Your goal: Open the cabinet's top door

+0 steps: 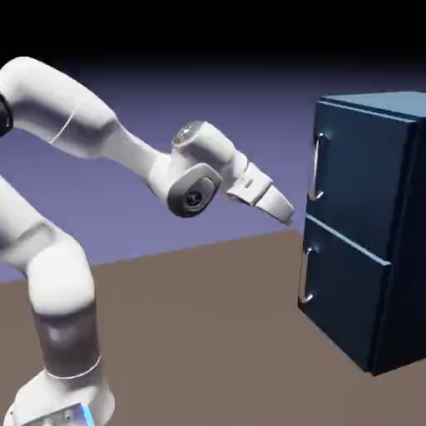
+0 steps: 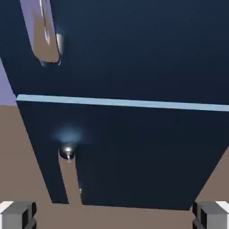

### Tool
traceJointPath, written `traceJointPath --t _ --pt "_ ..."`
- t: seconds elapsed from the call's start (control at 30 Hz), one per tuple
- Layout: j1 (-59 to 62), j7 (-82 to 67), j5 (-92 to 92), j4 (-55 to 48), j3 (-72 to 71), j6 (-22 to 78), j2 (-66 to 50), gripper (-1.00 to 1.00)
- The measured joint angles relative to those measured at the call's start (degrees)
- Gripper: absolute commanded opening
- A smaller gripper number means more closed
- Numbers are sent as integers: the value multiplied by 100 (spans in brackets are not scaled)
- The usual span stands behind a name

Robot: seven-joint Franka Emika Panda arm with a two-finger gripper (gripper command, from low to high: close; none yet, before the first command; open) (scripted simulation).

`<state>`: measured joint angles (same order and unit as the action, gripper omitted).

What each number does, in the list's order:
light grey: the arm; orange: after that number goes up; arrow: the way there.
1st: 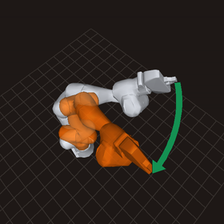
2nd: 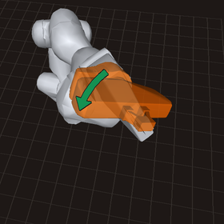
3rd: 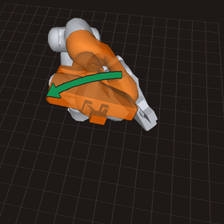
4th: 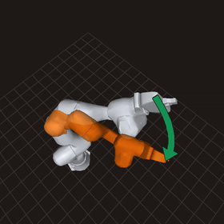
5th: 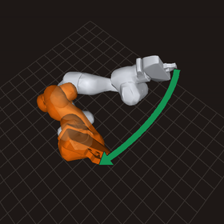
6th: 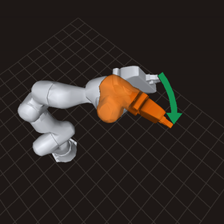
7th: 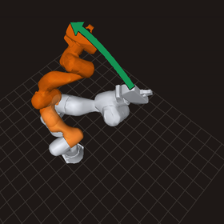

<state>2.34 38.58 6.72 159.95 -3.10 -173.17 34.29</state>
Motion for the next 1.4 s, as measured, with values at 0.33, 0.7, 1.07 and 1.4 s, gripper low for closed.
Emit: traceJointPath --t 0.33,0.7,1.07,1.4 --pt "1121 -1438 2492 -389 -1148 309 604 0" --pt "2354 -3020 5234 -816 -2411 649 1269 0" --pt "3587 -4601 7975 -1244 -3674 989 1934 0" --pt "4708 -6039 10467 -1633 -4822 1298 2539 0"
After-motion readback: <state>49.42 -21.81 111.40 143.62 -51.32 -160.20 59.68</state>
